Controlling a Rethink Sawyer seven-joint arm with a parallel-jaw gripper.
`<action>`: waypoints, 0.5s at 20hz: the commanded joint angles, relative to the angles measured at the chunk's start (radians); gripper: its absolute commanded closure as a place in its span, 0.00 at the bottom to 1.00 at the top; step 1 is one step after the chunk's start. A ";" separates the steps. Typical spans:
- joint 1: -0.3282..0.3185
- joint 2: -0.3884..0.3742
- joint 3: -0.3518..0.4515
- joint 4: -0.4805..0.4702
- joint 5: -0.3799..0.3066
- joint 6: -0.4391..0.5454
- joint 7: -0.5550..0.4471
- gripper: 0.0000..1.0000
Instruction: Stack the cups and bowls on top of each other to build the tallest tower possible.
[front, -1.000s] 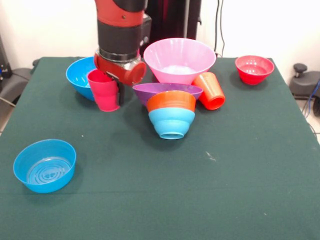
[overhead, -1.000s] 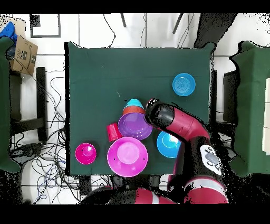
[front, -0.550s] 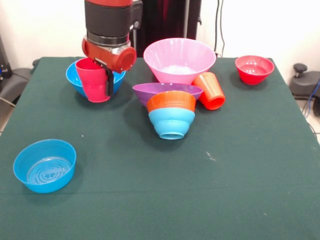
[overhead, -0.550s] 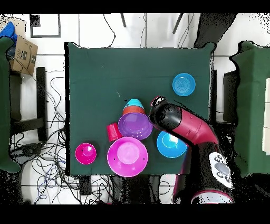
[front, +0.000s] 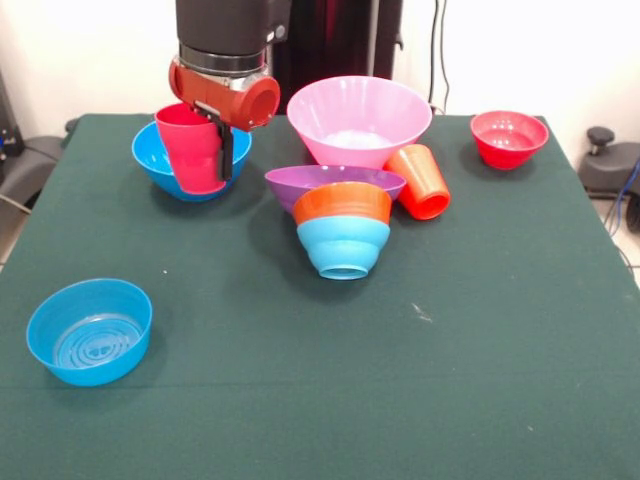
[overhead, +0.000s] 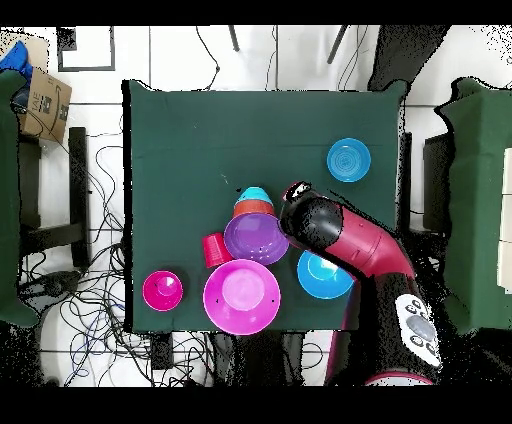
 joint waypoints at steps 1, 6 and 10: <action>0.014 0.013 0.114 0.045 -0.046 0.056 0.033 1.00; 0.008 0.011 0.121 0.052 -0.063 -0.011 0.032 1.00; 0.045 0.042 0.106 0.031 -0.052 -0.073 0.081 1.00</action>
